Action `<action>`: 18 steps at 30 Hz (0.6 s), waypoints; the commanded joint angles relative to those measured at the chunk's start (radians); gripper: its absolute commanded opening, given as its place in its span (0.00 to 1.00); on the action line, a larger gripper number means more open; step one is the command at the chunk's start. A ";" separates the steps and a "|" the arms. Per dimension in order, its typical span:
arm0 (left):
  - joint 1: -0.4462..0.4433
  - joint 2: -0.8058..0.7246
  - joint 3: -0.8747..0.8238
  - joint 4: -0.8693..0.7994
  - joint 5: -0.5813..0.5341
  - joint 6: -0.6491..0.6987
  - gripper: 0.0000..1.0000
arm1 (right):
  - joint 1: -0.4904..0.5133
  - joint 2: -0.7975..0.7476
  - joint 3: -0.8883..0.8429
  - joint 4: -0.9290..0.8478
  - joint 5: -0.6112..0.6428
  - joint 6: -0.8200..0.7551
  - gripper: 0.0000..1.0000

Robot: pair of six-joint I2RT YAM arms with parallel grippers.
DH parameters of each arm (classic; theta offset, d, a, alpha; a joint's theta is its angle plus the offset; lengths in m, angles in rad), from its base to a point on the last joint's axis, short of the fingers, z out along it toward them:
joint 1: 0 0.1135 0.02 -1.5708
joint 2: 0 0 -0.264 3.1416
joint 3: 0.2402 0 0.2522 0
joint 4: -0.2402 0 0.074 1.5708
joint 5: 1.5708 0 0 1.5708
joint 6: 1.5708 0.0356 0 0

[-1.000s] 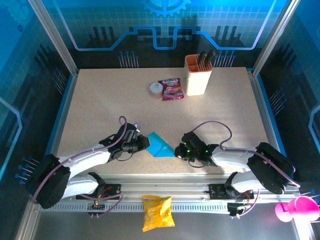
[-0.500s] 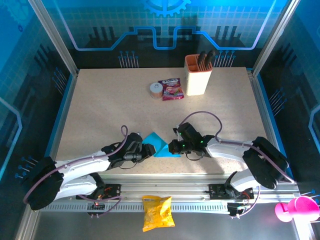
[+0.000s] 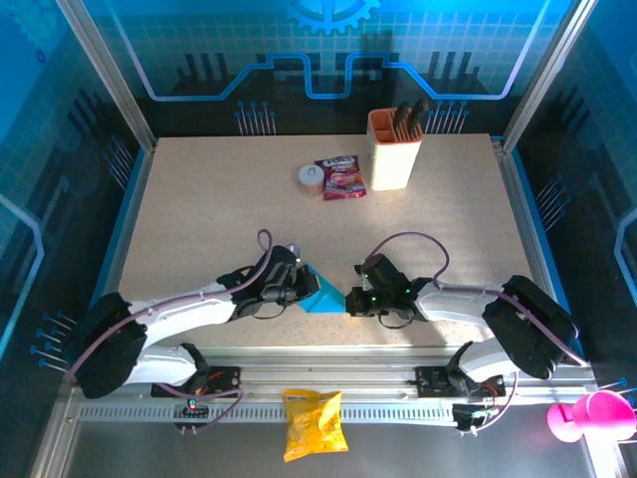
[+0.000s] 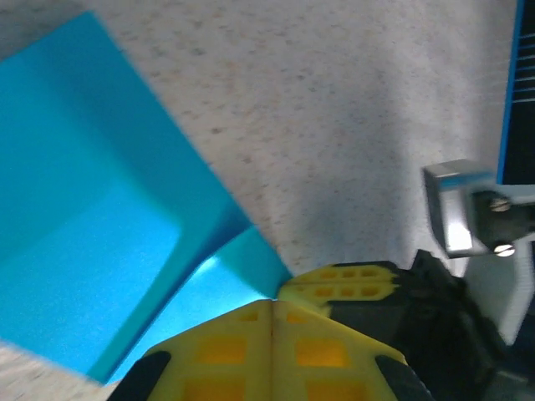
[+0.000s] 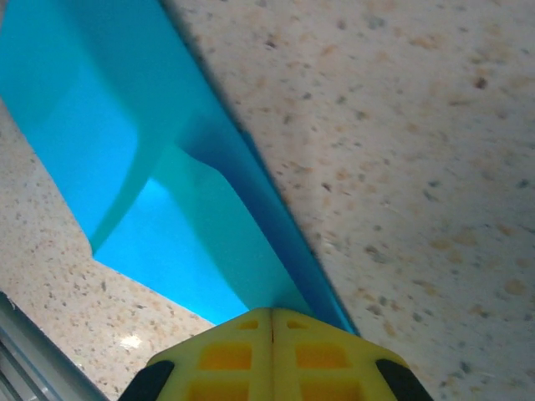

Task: Fold a paper plane with a square sheet of paper (pick it up from the middle)
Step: Third fold the triangle at the center of the table.

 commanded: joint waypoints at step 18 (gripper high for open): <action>0.004 0.322 0.113 0.260 0.170 0.073 0.00 | -0.039 -0.017 -0.061 -0.038 0.042 0.009 0.00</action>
